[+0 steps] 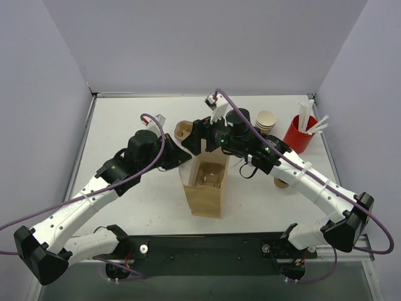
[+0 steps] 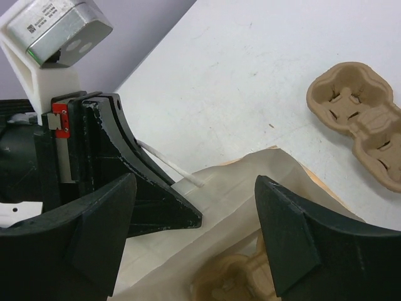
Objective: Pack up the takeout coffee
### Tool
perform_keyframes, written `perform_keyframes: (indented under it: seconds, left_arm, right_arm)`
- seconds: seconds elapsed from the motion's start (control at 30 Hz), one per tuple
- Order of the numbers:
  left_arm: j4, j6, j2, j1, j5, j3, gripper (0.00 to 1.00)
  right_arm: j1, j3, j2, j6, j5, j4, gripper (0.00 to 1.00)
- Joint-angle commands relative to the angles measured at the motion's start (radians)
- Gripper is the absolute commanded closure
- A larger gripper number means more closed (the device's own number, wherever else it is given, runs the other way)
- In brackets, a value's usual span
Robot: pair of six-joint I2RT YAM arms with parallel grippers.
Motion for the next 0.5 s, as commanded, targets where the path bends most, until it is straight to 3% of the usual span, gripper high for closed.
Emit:
perform_keyframes:
  seconds: [0.0,0.2,0.47]
  left_arm:
    - [0.011,0.020,-0.015,-0.004,-0.026,0.051,1.00]
    - [0.025,0.015,-0.014,-0.006,-0.014,0.031,1.00]
    - [0.025,0.020,0.002,-0.009,-0.008,0.035,1.00]
  right_arm:
    - [-0.011,-0.058,-0.042,0.036,0.003,0.144,0.28]
    - [-0.020,-0.160,-0.042,0.087,-0.072,0.342,0.27]
    - [-0.020,-0.124,0.025,0.145,-0.113,0.460,0.26]
